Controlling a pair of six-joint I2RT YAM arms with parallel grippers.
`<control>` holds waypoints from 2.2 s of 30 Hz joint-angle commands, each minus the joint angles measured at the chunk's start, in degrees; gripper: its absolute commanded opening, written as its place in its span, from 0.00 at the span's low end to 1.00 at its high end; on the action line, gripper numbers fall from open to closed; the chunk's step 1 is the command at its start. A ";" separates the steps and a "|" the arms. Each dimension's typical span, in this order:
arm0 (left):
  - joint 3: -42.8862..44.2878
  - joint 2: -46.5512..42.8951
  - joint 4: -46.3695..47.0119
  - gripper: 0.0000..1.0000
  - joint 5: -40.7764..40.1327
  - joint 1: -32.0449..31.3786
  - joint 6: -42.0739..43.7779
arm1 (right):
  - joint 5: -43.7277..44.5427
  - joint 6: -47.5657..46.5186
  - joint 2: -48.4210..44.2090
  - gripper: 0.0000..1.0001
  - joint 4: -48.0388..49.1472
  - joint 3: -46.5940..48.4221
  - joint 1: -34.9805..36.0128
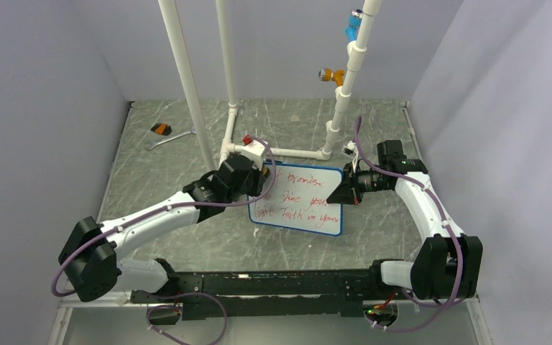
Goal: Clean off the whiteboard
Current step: Erase the center of the board with the whiteboard.
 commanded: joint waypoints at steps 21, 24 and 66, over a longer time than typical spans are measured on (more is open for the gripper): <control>-2.30 -0.63 7.15 0.00 2.58 -4.57 0.25 | -0.46 -3.71 0.83 0.00 -2.48 1.63 1.22; -1.92 0.43 6.50 0.00 -0.32 -5.55 0.09 | -0.52 -3.85 0.82 0.00 -2.59 1.65 1.19; -3.03 1.24 5.70 0.00 -5.02 -9.04 -2.75 | -0.72 -4.25 1.27 0.00 -3.04 1.83 1.18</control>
